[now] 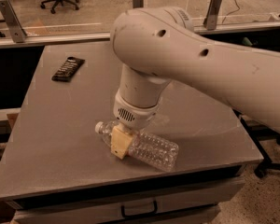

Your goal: Place water bottle upright

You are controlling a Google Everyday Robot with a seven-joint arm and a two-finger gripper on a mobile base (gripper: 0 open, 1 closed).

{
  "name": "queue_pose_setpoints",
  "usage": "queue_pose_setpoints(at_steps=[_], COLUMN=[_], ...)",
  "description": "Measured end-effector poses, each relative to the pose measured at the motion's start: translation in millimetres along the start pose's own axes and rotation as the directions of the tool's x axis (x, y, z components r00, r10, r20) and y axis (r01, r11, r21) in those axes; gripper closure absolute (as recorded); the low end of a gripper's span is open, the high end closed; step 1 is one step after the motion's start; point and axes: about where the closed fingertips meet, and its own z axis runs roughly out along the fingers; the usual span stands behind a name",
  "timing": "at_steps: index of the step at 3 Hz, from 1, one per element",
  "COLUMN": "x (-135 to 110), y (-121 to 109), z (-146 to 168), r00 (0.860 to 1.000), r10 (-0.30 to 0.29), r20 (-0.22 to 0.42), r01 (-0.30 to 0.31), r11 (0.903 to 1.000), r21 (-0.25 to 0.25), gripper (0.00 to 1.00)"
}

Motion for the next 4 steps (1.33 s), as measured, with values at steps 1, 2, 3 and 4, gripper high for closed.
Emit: queue_pose_setpoints(at_steps=[1,2,3,4], x=[0.0,-11.9,-32.0,-44.8], y=[0.0,-10.2,-39.0,-36.7], z=[-0.1,-32.8,-112.9,-145.1], r00=[1.000,0.994,0.939,0.899], r10=[0.000,-0.046,-0.113,-0.216], r20=[0.000,0.094,0.324,0.381], r01=[0.000,0.044,0.091,0.178], r11=[1.0000,0.9987,0.9925,0.9749], r21=[0.000,0.026,0.082,0.134], gripper=[1.00,1.00,1.00,1.00])
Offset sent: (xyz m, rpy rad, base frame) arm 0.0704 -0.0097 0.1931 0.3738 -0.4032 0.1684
